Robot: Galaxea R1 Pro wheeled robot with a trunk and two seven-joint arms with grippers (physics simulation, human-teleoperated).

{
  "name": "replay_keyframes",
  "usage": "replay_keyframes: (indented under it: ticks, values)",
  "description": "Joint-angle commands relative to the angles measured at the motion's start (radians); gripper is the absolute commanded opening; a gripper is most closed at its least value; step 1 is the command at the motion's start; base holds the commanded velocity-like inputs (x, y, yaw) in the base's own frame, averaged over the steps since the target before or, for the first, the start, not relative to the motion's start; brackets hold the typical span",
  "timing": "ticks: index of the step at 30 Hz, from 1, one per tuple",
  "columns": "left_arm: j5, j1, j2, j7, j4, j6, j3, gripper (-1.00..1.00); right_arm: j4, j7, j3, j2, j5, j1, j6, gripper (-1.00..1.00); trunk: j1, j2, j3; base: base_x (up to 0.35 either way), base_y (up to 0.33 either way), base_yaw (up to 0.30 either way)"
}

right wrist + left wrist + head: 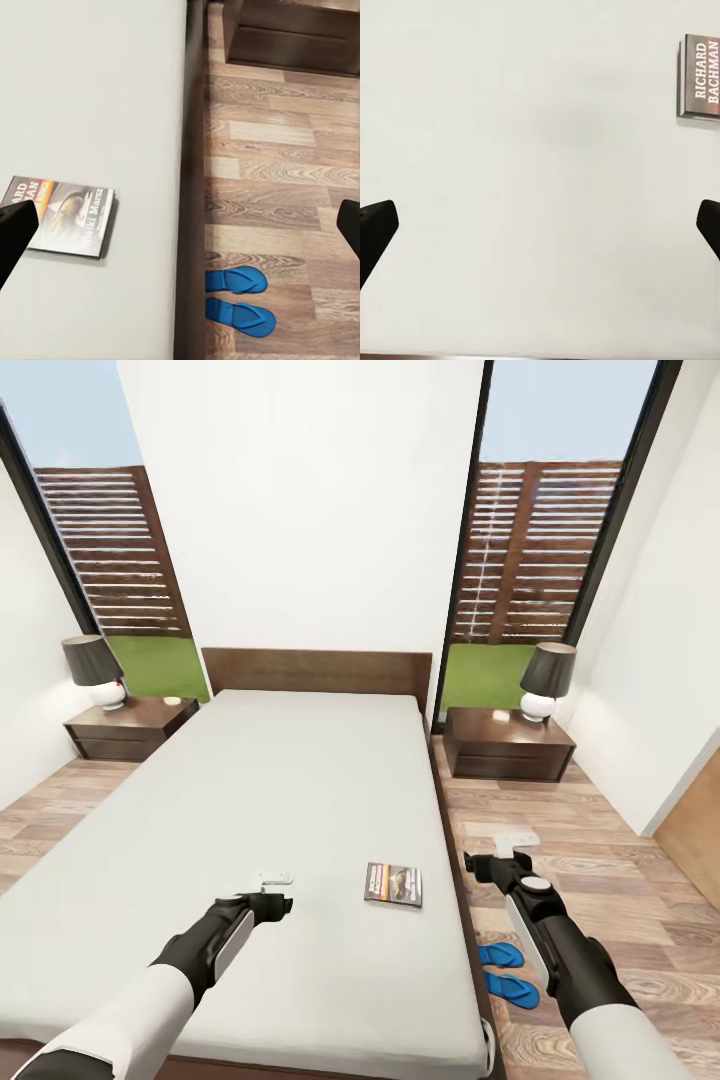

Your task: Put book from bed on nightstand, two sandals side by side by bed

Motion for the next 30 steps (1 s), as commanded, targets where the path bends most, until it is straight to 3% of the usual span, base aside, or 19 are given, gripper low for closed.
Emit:
replay_keyframes:
  ticks: [1, 22, 30]
  values:
    - [0.01, -0.001, 0.001, 0.006, -0.002, 0.005, -0.007, 1.0, -0.002, -0.004, 0.002, -0.001, 0.001, 0.001, 0.004, 1.0, 0.001, -0.002, -0.002, 0.0, 0.0, 0.0]
    - [0.008, -0.001, 0.001, 0.004, -0.002, 0.003, -0.01, 1.0, -0.002, -0.004, 0.003, 0.0, -0.001, 0.006, 0.0, 1.0, 0.001, -0.002, -0.002, 0.0, 0.0, -0.002]
    - [0.008, -0.001, 0.001, 0.004, -0.002, 0.003, -0.011, 1.0, -0.002, -0.003, 0.004, 0.002, -0.002, 0.006, 0.006, 1.0, 0.001, -0.002, -0.002, 0.0, 0.0, -0.171]
